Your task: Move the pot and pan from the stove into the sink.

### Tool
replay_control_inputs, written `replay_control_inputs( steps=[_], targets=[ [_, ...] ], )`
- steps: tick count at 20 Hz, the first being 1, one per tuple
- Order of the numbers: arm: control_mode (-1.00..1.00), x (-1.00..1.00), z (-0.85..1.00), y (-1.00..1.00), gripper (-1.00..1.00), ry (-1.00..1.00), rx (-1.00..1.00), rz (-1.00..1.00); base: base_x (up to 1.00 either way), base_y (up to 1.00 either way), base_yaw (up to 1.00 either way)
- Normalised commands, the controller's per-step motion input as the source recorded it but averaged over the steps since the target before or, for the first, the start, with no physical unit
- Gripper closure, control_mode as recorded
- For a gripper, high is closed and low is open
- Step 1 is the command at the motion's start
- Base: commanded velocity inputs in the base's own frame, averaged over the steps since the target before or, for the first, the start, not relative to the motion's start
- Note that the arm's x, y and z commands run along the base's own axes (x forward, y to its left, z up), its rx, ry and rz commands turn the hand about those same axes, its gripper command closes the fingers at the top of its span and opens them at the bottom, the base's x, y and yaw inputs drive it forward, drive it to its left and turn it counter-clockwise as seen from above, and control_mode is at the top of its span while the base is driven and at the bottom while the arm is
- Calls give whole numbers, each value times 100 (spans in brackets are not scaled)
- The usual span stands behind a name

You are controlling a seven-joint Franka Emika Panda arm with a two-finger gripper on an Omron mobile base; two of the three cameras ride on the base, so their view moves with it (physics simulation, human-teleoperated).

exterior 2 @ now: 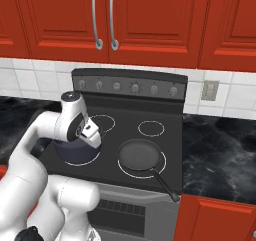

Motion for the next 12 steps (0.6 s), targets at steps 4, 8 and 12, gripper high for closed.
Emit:
replay_control_inputs(
  steps=[4, 8, 12],
  targets=[
    [-100, 17, -29, 6, -100, 0, 0, -5, 0, 0, 0],
    [-100, 15, -34, 3, -100, 0, 0, -4, 0, 0, 0],
    [-100, 18, -32, 6, -100, 0, 1, -4, 0, 0, 0]
  ],
)
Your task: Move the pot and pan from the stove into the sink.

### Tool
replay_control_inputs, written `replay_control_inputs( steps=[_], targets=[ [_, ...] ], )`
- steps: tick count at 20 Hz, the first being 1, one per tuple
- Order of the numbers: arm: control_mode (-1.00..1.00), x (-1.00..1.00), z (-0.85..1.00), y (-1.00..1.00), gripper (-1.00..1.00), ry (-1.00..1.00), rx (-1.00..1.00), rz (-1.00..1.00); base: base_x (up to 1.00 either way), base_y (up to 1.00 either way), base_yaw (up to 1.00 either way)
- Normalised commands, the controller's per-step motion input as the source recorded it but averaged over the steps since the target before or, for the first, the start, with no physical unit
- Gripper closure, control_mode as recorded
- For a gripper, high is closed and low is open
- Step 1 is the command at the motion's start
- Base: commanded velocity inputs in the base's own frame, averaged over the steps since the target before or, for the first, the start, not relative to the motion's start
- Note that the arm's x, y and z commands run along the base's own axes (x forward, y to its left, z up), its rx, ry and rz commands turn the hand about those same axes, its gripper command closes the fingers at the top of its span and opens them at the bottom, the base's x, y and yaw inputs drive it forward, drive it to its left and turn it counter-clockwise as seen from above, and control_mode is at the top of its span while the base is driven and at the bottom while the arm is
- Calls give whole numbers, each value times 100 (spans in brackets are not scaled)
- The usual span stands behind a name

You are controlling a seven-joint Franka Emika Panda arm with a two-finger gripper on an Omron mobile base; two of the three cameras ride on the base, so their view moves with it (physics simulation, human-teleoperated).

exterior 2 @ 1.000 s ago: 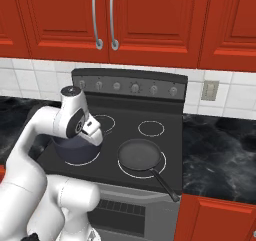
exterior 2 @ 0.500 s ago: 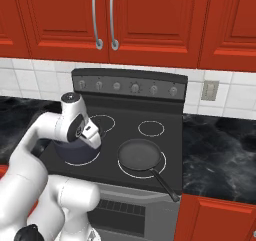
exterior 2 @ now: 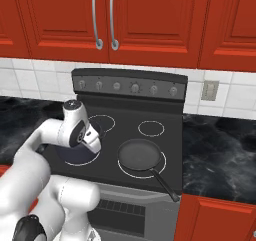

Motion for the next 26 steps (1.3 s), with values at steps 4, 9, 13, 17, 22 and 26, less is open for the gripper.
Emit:
replay_control_inputs(
  steps=[4, 9, 13, 17, 22, 26],
  targets=[
    [-100, 17, -32, 9, -100, 0, 0, -5, 0, 0, 0],
    [-100, 16, -30, 9, -100, 0, 1, -4, 0, 0, 0],
    [-100, 14, -22, 7, 100, 0, 0, -3, 0, 0, 0],
    [-100, 2, -2, 0, 100, 0, 0, 0, 0, 0, 0],
    [-100, 0, 5, 0, 100, 0, 1, 0, 0, 0, 0],
    [-100, -5, 49, 0, 100, -4, 4, 0, 0, 0, 0]
  ],
)
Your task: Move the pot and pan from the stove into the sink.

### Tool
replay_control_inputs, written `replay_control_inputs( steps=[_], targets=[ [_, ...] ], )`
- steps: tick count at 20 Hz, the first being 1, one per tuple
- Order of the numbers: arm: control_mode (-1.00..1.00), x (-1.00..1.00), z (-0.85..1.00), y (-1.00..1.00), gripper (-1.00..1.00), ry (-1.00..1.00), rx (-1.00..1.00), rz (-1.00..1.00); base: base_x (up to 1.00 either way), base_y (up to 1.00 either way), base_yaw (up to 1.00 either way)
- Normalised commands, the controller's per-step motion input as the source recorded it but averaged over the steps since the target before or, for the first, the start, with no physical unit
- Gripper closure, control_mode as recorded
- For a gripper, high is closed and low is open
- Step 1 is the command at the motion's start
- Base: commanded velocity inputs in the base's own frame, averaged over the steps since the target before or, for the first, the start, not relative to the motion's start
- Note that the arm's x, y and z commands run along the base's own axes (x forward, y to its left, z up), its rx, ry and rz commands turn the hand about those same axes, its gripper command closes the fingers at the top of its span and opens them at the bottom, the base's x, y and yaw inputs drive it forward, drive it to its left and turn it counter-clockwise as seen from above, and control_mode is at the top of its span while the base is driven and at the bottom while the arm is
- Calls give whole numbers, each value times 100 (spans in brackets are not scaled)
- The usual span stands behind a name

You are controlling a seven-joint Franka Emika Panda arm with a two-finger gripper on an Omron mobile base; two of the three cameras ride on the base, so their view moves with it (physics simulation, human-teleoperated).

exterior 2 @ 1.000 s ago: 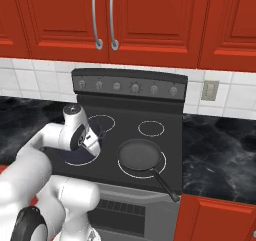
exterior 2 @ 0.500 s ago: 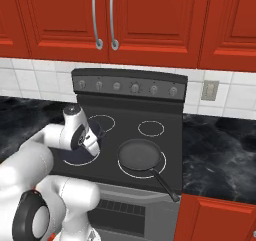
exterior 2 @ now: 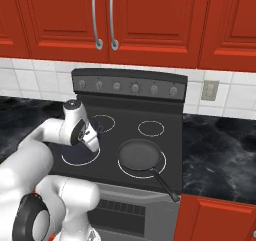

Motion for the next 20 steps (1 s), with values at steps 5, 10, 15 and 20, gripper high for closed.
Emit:
replay_control_inputs(
  steps=[5, 10, 15, 20],
  targets=[
    [-100, -31, 78, 0, 100, -4, 5, 0, 0, 0, 0],
    [-100, -60, 81, -4, 100, -2, 4, 5, 0, 0, 0],
    [-100, -83, 57, -7, 100, -2, 0, 7, 0, 0, 0],
    [-100, -98, 44, -8, 100, -4, 0, 8, 0, 0, 0]
  ],
)
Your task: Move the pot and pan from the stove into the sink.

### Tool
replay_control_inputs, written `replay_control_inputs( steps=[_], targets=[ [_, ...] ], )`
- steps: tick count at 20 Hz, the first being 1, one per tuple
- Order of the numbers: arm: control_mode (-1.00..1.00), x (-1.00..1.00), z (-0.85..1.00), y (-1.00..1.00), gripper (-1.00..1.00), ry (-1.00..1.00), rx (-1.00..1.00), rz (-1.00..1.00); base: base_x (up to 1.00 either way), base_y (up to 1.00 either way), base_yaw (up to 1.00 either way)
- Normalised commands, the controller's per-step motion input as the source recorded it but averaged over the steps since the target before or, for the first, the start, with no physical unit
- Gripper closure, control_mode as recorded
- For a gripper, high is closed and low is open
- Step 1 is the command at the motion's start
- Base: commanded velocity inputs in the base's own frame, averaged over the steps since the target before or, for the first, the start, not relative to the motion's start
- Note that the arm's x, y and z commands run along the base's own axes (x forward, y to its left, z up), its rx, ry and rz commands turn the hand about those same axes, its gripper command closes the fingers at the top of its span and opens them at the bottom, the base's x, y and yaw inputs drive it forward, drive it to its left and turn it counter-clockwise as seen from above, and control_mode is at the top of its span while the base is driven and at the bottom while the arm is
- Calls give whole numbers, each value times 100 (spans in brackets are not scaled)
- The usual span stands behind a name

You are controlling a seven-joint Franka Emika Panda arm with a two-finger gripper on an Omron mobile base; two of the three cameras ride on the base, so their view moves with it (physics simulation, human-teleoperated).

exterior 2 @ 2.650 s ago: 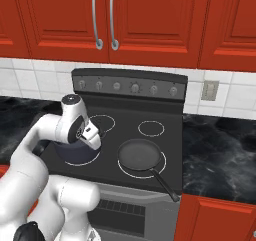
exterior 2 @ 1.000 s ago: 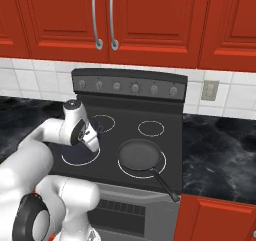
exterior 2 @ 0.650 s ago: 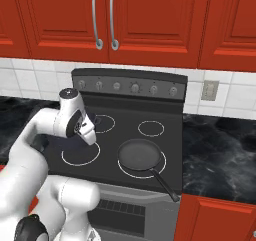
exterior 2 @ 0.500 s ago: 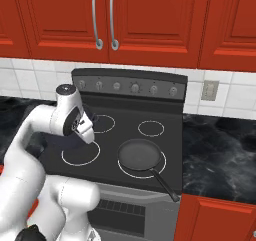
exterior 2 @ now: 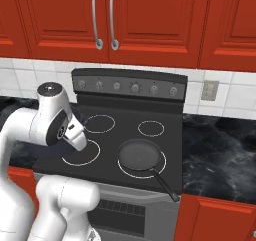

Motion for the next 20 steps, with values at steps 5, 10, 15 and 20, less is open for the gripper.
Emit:
replay_control_inputs(
  steps=[5, 10, 15, 20],
  targets=[
    [-100, -86, 29, -3, 100, -14, 0, 8, 0, 0, 0],
    [-100, -26, 7, 0, 100, -15, 0, 3, 0, 0, 0],
    [-100, 0, 0, 0, 100, 0, 0, 0, 0, 0, 0],
    [100, 0, 0, 0, 100, 0, 0, 0, -44, -6, 0]
  ],
)
